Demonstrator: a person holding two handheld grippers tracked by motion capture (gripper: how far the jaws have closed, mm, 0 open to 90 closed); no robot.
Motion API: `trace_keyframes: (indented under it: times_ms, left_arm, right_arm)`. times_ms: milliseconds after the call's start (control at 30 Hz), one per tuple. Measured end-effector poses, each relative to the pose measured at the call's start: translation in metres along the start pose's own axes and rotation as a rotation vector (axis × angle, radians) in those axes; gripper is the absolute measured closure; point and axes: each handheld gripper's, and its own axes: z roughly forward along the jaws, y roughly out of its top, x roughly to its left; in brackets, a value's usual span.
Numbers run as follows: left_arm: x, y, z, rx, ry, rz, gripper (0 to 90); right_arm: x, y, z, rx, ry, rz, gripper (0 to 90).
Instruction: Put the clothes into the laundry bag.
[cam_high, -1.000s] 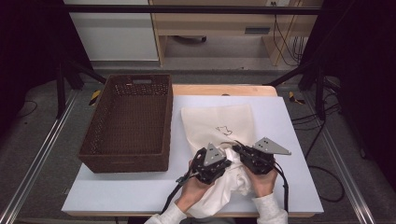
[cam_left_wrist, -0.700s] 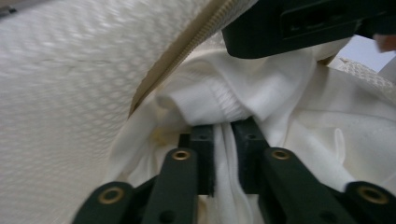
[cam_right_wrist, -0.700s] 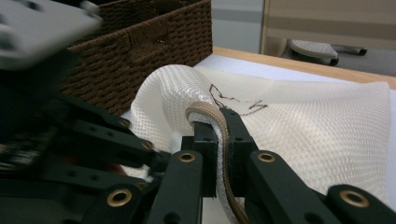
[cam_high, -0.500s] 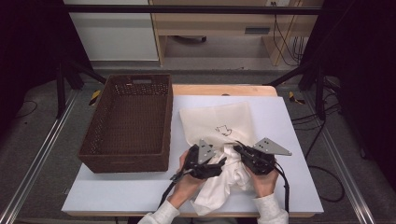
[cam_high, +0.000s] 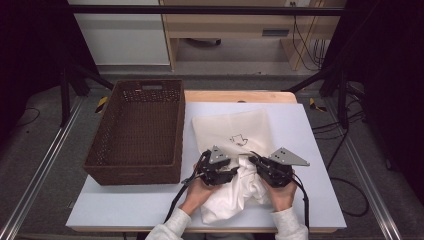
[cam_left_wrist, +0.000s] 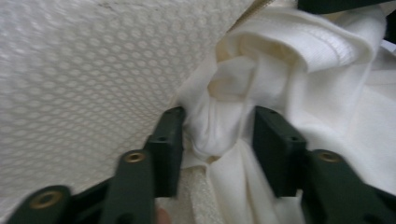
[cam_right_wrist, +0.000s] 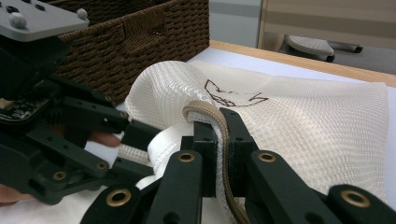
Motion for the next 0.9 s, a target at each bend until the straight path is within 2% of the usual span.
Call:
trace_keyframes:
  times_ms: [67, 100, 133, 233, 300, 333, 367, 400, 433, 500, 600, 633, 667, 767, 800, 833, 867, 900]
  left_arm:
    - [-0.001, -0.001, 0.0, -0.001, 0.001, 0.004, 74.9]
    - [-0.005, -0.001, -0.002, -0.007, 0.023, 0.015, 78.3]
    - [-0.005, -0.001, -0.002, -0.007, 0.023, 0.015, 81.0]
    - [-0.013, -0.001, -0.01, -0.032, 0.034, 0.041, 83.0]
    - [-0.025, 0.002, -0.018, -0.06, 0.015, 0.075, 84.0]
    - [-0.025, 0.002, -0.018, -0.06, 0.015, 0.075, 84.1]
    - [-0.033, 0.007, -0.018, -0.062, 0.018, 0.095, 84.2]
    - [-0.033, 0.007, -0.018, -0.062, 0.018, 0.095, 84.3]
    - [-0.038, 0.013, -0.016, -0.066, 0.026, 0.107, 84.5]
    - [-0.041, 0.019, -0.011, -0.071, 0.023, 0.1, 85.1]
    - [-0.042, 0.024, -0.004, -0.073, 0.044, 0.094, 85.7]
    - [-0.039, 0.028, 0.008, -0.046, 0.115, 0.093, 85.9]
    - [-0.039, 0.028, 0.008, -0.046, 0.115, 0.093, 86.1]
    - [-0.026, 0.028, 0.028, 0.007, 0.219, 0.091, 87.5]
    - [-0.02, 0.026, 0.032, 0.022, 0.217, 0.072, 87.5]
    - [-0.015, 0.024, 0.032, 0.013, 0.192, 0.056, 87.1]
    - [-0.014, 0.022, 0.03, -0.006, 0.171, 0.037, 87.1]
    - [-0.014, 0.019, 0.022, -0.039, 0.147, 0.023, 82.8]
  right_arm:
    - [0.0, 0.0, 0.001, 0.001, 0.001, -0.002, 86.5]
    - [0.0, 0.0, 0.001, 0.003, 0.002, -0.006, 86.5]
    - [0.0, 0.0, 0.001, 0.003, 0.002, -0.006, 86.5]
    - [0.0, 0.0, 0.0, -0.001, -0.001, 0.001, 86.6]
    - [-0.001, 0.0, -0.001, -0.006, -0.004, 0.011, 86.7]
    - [-0.001, 0.0, -0.001, -0.006, 0.002, 0.014, 86.7]
    - [-0.001, 0.0, -0.001, -0.009, 0.005, 0.015, 86.7]
    - [-0.001, 0.0, -0.001, -0.009, 0.005, 0.015, 86.7]
    - [-0.001, 0.0, -0.001, -0.011, 0.008, 0.015, 86.8]
    - [-0.002, 0.0, -0.002, -0.013, 0.008, 0.016, 86.8]
    - [-0.003, 0.001, -0.003, -0.015, 0.003, 0.018, 86.8]
    - [-0.003, 0.001, -0.004, -0.022, 0.012, 0.026, 86.8]
    - [-0.003, 0.001, -0.004, -0.026, 0.016, 0.027, 86.8]
    - [-0.001, 0.002, -0.005, -0.026, 0.016, 0.021, 86.8]
    - [0.0, 0.002, -0.005, -0.029, 0.017, 0.02, 86.8]
    - [0.001, 0.002, -0.004, -0.02, 0.006, 0.009, 86.8]
    - [0.001, 0.002, -0.004, -0.02, 0.006, 0.009, 86.8]
    - [0.0, 0.002, -0.004, -0.019, 0.0, 0.014, 86.8]
